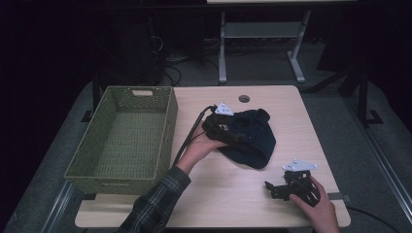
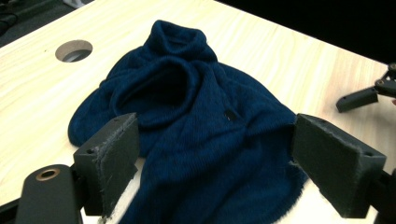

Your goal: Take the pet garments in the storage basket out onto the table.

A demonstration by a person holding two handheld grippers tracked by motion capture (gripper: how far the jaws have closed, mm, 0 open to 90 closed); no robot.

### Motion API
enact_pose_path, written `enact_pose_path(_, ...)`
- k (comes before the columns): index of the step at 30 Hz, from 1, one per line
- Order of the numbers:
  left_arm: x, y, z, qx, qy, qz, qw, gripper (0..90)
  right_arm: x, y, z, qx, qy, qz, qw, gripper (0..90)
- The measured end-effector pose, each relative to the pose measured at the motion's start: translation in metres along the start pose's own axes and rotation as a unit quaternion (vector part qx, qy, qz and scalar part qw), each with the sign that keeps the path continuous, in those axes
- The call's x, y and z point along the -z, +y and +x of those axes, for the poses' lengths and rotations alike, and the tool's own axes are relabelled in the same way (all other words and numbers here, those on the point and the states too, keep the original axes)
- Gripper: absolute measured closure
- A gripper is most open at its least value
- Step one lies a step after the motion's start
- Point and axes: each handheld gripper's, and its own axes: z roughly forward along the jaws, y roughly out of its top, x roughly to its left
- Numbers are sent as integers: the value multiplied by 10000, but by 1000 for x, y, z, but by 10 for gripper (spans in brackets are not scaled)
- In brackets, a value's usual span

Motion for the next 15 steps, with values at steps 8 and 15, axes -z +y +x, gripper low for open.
enact_pose_path(8, 22, -19, -4, 39, 116, -11, 9999, 135, 0, 0, 0, 2, 0, 0, 10000, 0)
enact_pose_path(15, 40, -38, -6, 88, 208, 16, 9997, 135, 0, 0, 0, 28, -3, -14, 10000, 0)
